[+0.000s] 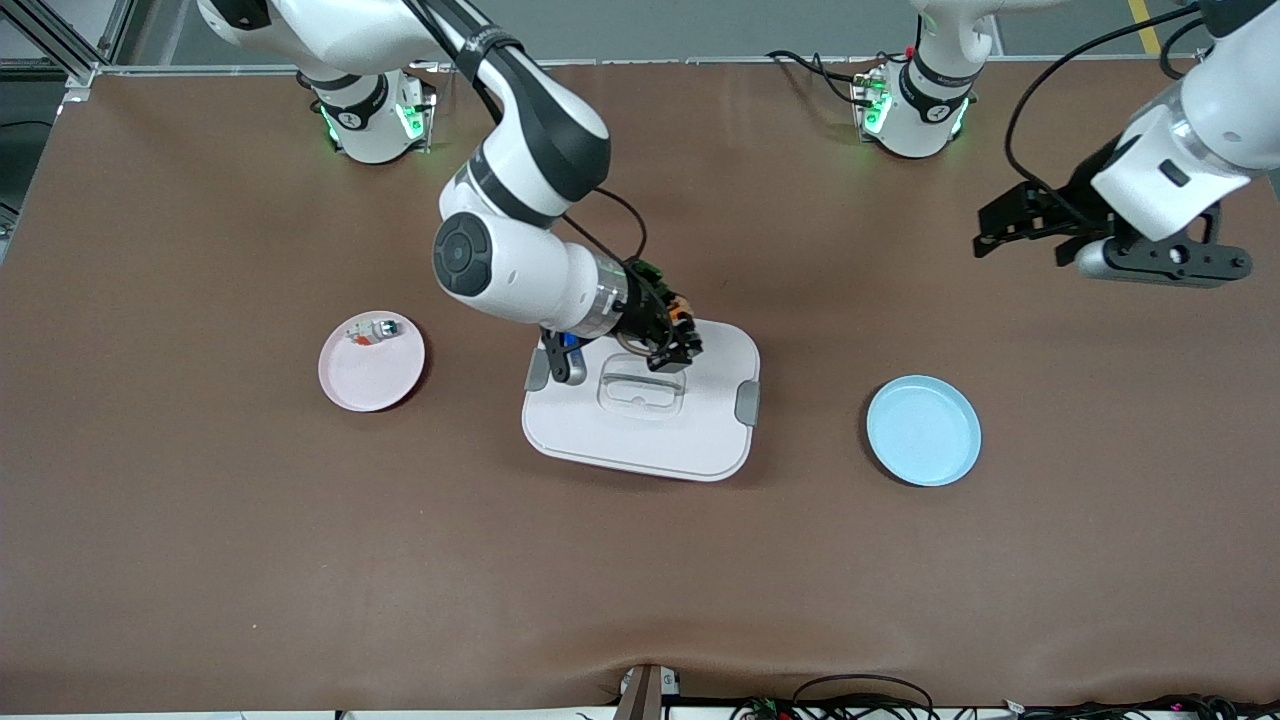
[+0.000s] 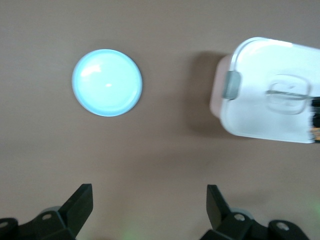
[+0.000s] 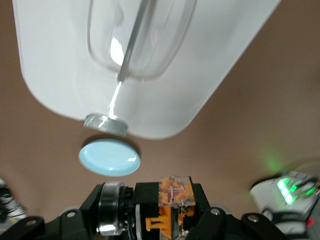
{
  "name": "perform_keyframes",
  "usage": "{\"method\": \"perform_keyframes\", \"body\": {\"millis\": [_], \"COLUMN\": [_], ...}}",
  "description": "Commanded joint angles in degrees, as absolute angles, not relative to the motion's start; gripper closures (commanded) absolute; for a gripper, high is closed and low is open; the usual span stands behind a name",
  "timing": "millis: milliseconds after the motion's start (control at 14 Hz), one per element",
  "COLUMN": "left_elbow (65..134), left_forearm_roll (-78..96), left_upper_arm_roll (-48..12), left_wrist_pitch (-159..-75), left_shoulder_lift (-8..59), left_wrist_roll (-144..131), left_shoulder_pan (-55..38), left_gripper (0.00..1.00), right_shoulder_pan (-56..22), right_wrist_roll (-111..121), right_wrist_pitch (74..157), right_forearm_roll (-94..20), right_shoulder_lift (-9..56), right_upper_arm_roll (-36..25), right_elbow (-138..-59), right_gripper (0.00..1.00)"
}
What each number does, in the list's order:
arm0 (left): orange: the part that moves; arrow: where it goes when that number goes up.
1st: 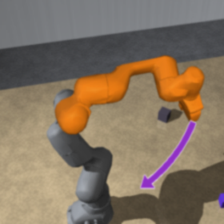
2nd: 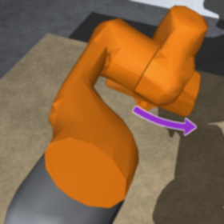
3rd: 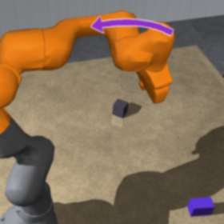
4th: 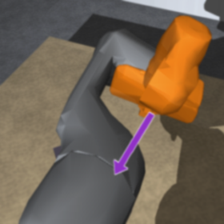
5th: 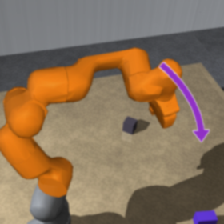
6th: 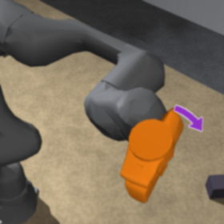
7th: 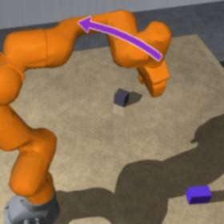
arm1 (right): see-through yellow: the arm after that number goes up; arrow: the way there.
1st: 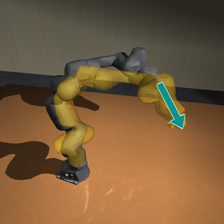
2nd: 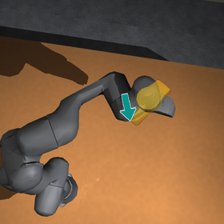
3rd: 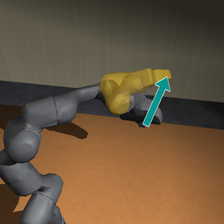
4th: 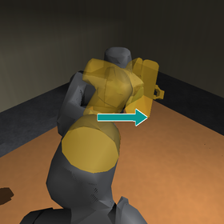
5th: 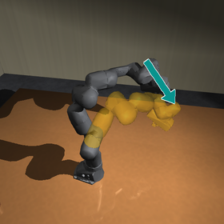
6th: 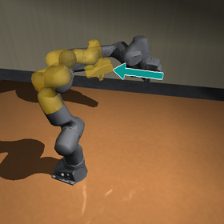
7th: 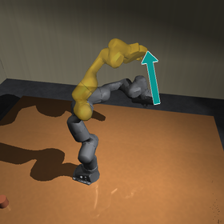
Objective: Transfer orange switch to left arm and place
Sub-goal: 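Lift the switch with the right gripper while the left gripper approaches, then carry the switch over the white box toward the left gripper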
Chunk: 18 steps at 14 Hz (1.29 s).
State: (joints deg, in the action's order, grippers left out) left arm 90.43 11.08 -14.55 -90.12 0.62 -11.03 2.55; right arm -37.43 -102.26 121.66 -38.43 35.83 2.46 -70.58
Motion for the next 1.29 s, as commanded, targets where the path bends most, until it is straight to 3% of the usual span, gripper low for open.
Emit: {"method": "perform_keyframes", "body": {"millis": [0,143,643,929,1214], "left_elbow": [93.2,95.3,95.8,95.8,96.6], "left_forearm_roll": [15.9,21.2,31.4,30.7,30.6], "left_upper_arm_roll": [-16.5,-16.6,-16.7,-17.0,-17.0], "left_wrist_pitch": [-95.0,-99.2,-109.8,-111.5,-111.4], "left_shoulder_lift": [0.8,1.0,4.7,6.1,6.9], "left_wrist_roll": [-13.5,-13.5,-13.7,-13.6,-12.8], "left_shoulder_pan": [2.9,2.9,1.1,-1.6,-3.3], "left_gripper": [0.0,0.0,0.0,0.08,0.24], "right_shoulder_pan": [-39.9,-41.0,-43.2,-43.9,-44.3], "right_wrist_roll": [-110.6,-113.5,-121.8,-123.7,-123.7], "right_wrist_pitch": [126.4,131.9,134.9,135.8,137.2], "right_forearm_roll": [-42.2,-43.9,-43.7,-43.8,-43.7], "right_shoulder_lift": [40.0,41.4,43.1,43.1,43.1], "right_upper_arm_roll": [2.0,3.0,4.0,4.0,4.2], "right_elbow": [-62.9,-60.7,-57.7,-57.5,-56.3], "right_gripper": [1.0,1.0,1.0,1.0,1.0]}}
